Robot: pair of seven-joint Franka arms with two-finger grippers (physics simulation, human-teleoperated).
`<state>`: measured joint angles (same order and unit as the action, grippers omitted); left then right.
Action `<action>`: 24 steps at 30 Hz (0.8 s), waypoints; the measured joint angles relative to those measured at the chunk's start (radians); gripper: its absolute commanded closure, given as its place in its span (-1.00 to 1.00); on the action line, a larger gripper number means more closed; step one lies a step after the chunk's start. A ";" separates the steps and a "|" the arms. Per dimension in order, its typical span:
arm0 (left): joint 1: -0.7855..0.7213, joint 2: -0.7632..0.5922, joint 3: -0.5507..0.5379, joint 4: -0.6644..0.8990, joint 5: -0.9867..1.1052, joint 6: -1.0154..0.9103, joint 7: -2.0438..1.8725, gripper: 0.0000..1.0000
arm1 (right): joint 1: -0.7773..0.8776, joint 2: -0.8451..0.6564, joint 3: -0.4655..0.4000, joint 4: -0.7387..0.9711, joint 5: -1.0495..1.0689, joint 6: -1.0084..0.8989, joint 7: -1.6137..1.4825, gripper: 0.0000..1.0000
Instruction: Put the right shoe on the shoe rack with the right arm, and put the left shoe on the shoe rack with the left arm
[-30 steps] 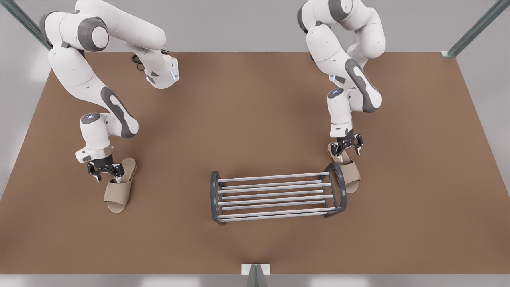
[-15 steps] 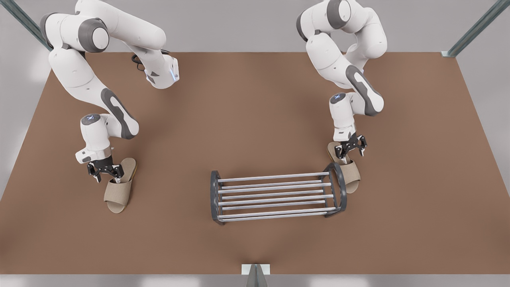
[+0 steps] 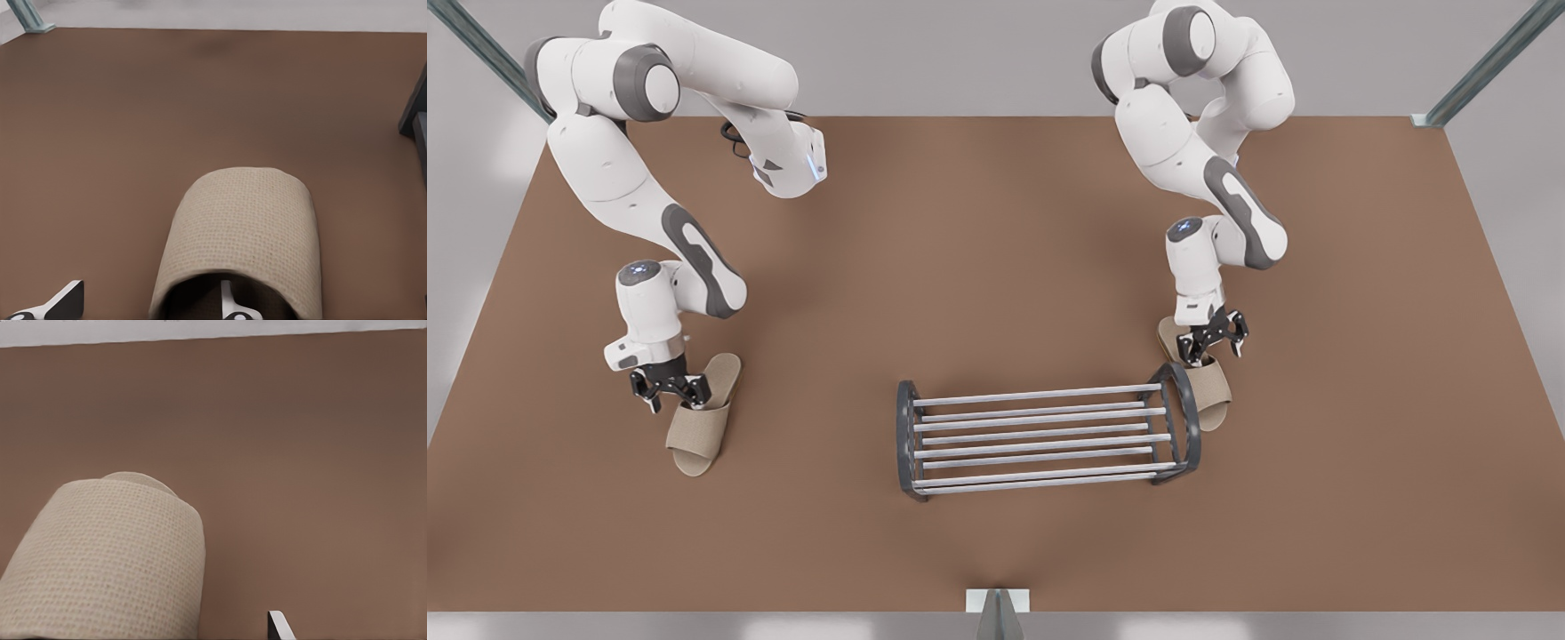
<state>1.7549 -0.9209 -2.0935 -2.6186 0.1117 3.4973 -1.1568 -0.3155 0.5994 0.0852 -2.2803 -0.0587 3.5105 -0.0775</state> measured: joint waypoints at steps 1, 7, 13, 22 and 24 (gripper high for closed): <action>0.002 0.000 0.000 0.002 0.002 0.000 0.000 -0.99 | -0.002 0.004 0.000 0.005 0.001 0.000 0.000 -1.00; 0.009 0.000 -0.002 0.012 0.007 0.000 0.000 -0.94 | -0.005 0.032 0.000 0.036 0.003 0.000 0.000 -1.00; 0.021 0.001 -0.002 0.021 0.007 0.000 -0.001 -0.48 | -0.017 0.029 0.001 0.037 0.006 0.000 0.001 -0.21; 0.038 0.011 -0.001 0.023 0.012 -0.003 0.001 0.08 | -0.033 0.025 0.001 0.037 0.008 -0.001 0.004 0.37; 0.044 0.013 -0.001 0.024 0.013 -0.003 0.001 0.17 | -0.040 0.023 0.004 0.037 0.009 -0.001 0.006 0.42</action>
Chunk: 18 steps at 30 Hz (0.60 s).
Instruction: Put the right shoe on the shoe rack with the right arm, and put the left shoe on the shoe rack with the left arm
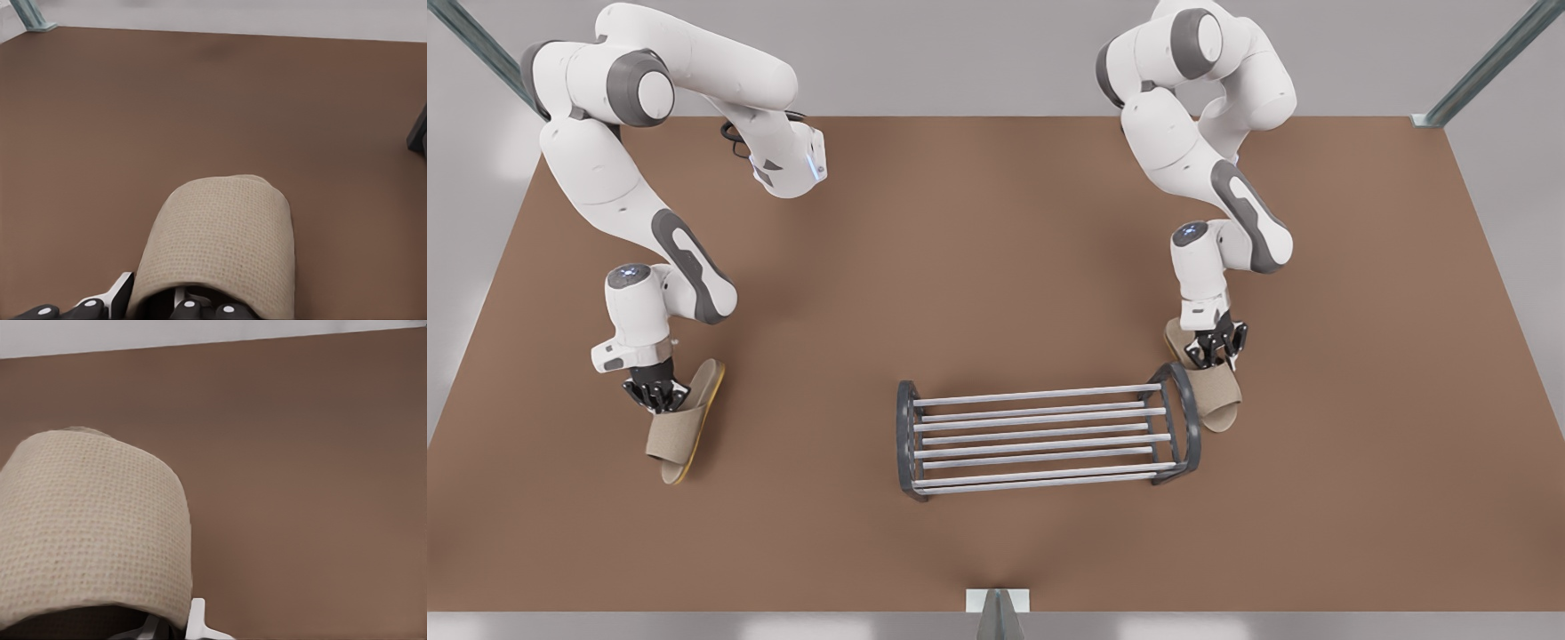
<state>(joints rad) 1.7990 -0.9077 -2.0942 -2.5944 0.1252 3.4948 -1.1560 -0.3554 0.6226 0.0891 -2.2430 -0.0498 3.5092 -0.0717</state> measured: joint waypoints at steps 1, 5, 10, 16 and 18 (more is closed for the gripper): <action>0.003 0.000 0.000 0.002 0.000 0.000 0.000 0.19 | -0.003 -0.001 0.002 0.000 0.000 0.000 0.003 0.42; 0.010 0.004 0.001 0.006 0.002 0.001 0.000 0.28 | -0.004 -0.005 0.004 0.000 -0.001 0.000 0.017 0.57; 0.012 0.021 0.014 0.007 0.001 0.001 -0.001 0.52 | -0.005 -0.041 0.004 -0.004 -0.002 0.001 0.043 0.57; 0.042 0.072 0.021 0.022 0.001 0.000 0.000 0.57 | -0.005 -0.088 0.031 0.029 -0.001 -0.017 0.082 0.57; 0.068 0.095 0.022 0.038 0.001 -0.001 0.001 0.57 | -0.004 -0.091 0.034 0.057 -0.001 -0.036 0.093 0.57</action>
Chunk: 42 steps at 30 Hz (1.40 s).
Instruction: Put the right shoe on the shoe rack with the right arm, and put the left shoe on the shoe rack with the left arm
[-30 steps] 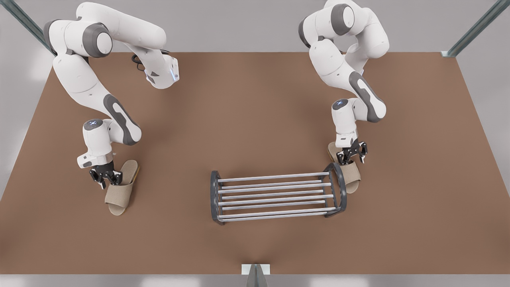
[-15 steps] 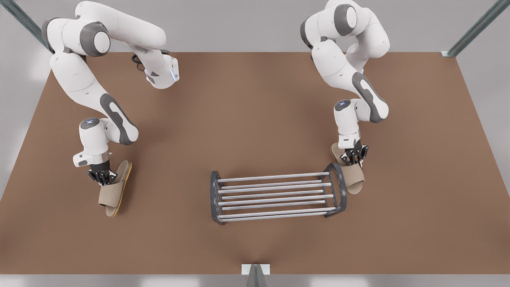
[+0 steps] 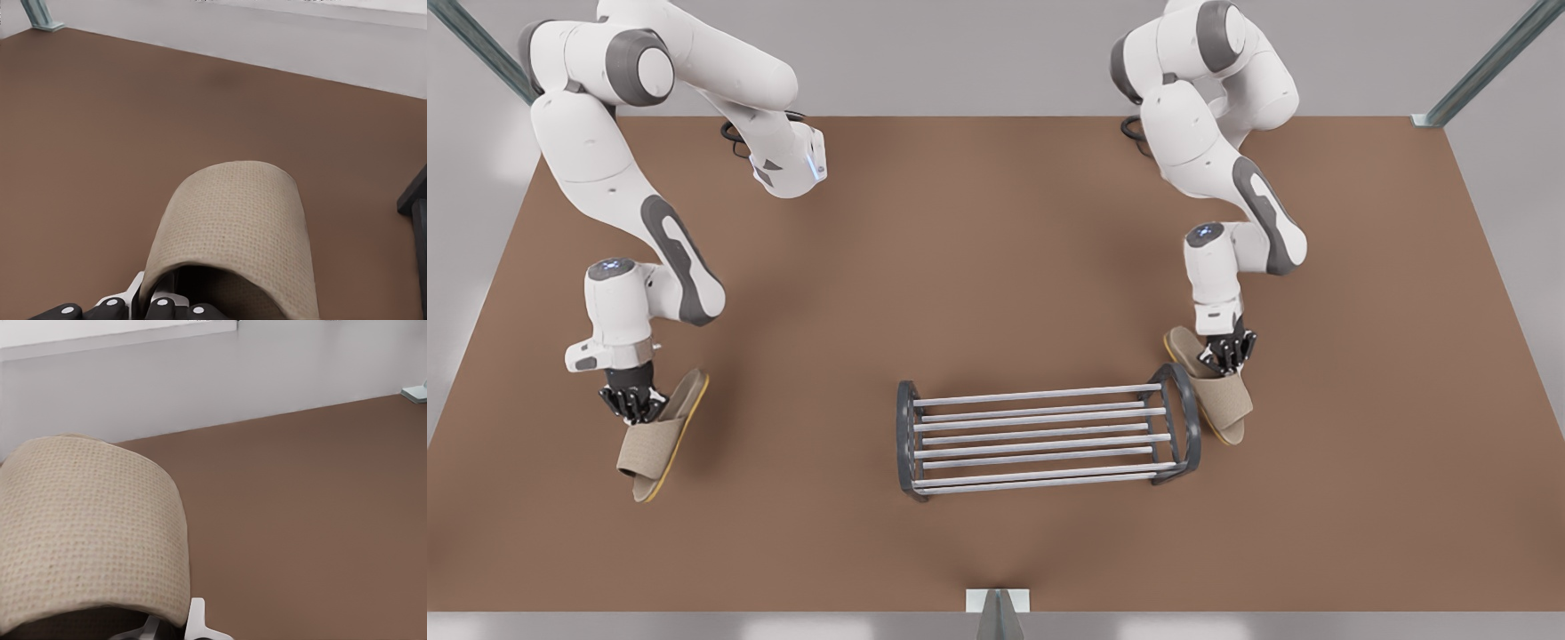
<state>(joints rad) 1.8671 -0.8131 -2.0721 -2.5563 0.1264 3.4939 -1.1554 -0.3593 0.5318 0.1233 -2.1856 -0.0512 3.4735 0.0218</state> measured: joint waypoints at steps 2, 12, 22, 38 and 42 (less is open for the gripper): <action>0.011 0.017 0.001 0.004 0.001 -0.001 0.002 0.57 | 0.001 0.001 0.001 0.021 0.000 -0.018 0.011 0.57; 0.106 0.124 0.108 -0.007 0.095 -0.002 0.033 0.57 | -0.003 -0.029 0.013 0.047 0.000 -0.121 0.049 0.57; 0.157 0.401 0.181 0.156 0.285 -0.101 0.071 0.57 | 0.060 -0.104 -0.037 0.044 0.001 -0.250 0.071 0.57; -0.197 0.458 0.103 0.662 0.285 -0.737 0.153 0.57 | 0.072 -0.320 0.050 0.319 0.005 -1.005 0.072 0.57; -0.196 0.291 0.020 0.749 0.210 -0.842 0.139 0.57 | 0.075 -0.359 0.058 0.394 0.012 -1.184 0.065 0.57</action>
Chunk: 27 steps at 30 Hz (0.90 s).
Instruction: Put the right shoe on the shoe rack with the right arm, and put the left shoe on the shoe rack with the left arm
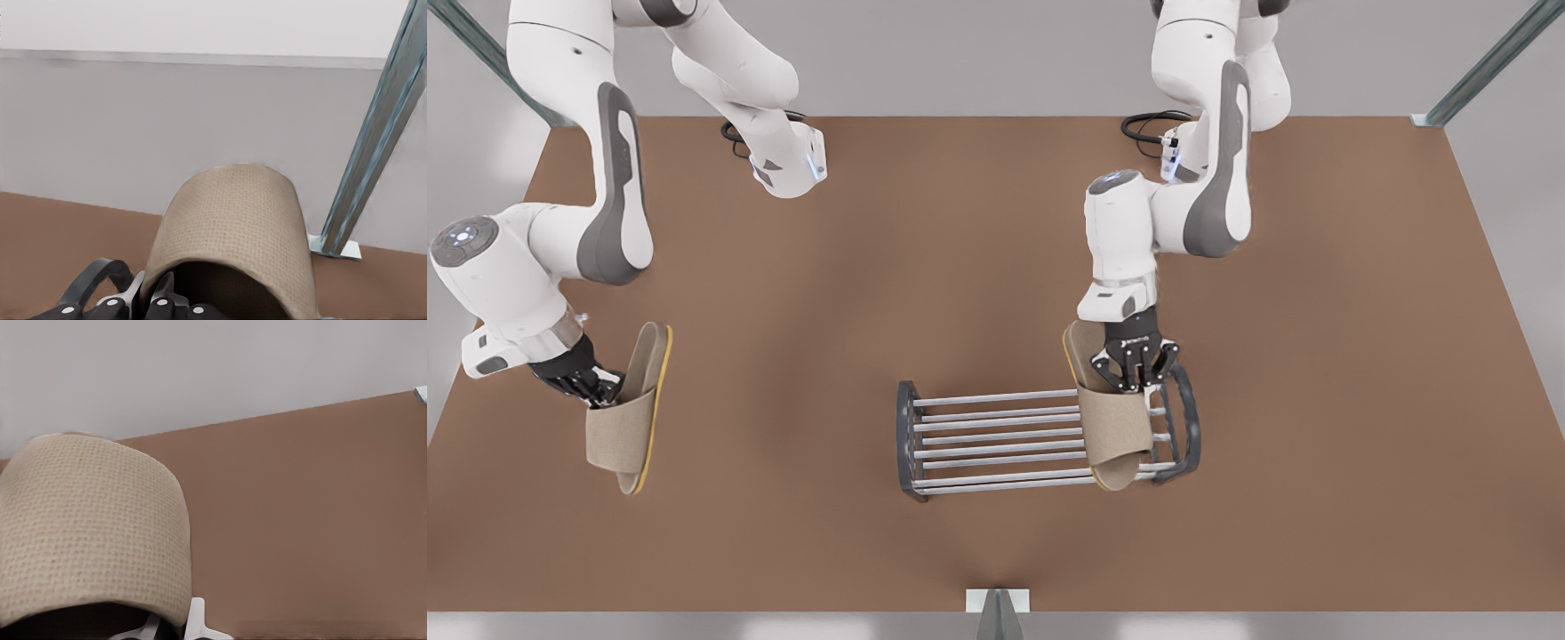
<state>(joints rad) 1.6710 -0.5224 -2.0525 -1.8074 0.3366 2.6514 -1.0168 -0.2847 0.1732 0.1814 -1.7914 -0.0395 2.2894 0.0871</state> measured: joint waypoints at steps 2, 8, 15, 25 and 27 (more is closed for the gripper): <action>-0.001 -0.090 -0.021 0.000 -0.023 -0.006 -0.014 0.57 | 0.067 -0.029 -0.048 0.009 0.010 -0.071 -0.003 0.57; -0.011 -0.186 -0.028 -0.049 -0.048 0.064 -0.065 0.57 | 0.225 -0.050 -0.175 0.050 0.039 -0.217 -0.006 0.57; 0.000 -0.201 -0.012 -0.176 -0.009 0.222 -0.103 0.57 | 0.225 0.002 -0.154 0.131 0.058 -0.279 0.020 0.57; 0.037 -0.202 -0.008 -0.149 0.002 0.302 -0.138 0.57 | 0.250 0.030 -0.110 0.217 0.065 -0.335 0.102 0.57; 0.045 -0.210 -0.008 -0.148 0.004 0.313 -0.143 -0.17 | 0.249 0.037 -0.110 0.224 0.066 -0.348 0.117 0.57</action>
<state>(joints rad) 1.7164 -0.7324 -2.0604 -1.9552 0.3407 2.9640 -1.1595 -0.0354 0.2106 0.0715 -1.5677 0.0260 1.9417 0.2046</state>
